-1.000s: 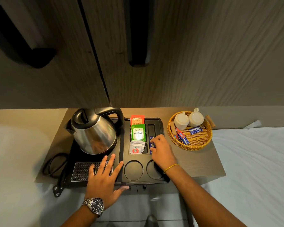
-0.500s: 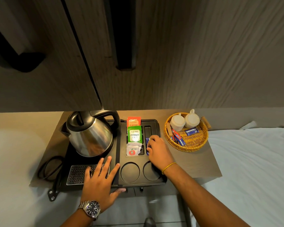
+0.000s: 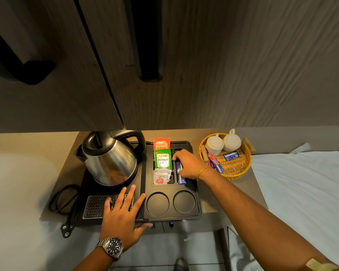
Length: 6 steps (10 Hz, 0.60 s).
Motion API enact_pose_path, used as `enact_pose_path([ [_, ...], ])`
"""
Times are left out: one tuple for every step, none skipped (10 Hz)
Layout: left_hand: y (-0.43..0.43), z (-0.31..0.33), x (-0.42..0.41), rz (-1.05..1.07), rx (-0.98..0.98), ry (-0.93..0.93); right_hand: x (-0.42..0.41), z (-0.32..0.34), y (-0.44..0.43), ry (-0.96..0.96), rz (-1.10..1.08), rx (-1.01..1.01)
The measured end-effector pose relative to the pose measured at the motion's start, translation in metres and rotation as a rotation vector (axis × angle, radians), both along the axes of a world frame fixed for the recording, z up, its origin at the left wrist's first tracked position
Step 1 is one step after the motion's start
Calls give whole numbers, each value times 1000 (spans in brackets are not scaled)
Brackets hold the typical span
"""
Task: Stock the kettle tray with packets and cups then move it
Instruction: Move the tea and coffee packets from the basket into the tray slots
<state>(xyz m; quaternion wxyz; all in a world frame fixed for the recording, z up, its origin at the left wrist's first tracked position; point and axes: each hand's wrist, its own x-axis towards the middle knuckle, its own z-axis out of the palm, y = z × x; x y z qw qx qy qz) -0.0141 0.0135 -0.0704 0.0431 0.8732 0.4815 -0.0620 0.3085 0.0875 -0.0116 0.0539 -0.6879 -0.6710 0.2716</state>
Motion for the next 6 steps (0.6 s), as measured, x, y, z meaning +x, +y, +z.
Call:
enact_pose_path([
  [0, 1, 0, 0, 1, 1, -1, 1, 4, -22, -12, 16],
  [-1, 1, 0, -6, 9, 4, -3, 1, 7, -56, -8, 11],
  [0, 1, 1, -6, 7, 7, -2, 3, 13, -81, -9, -33],
  [0, 2, 1, -4, 1, 6, 0, 8, 16, -45, -19, -54],
  [0, 2, 0, -1, -2, -1, -2, 10, 7, -55, -23, 45],
  [-1, 2, 1, -1, -3, -10, -6, 4, -15, -152, 20, 123],
])
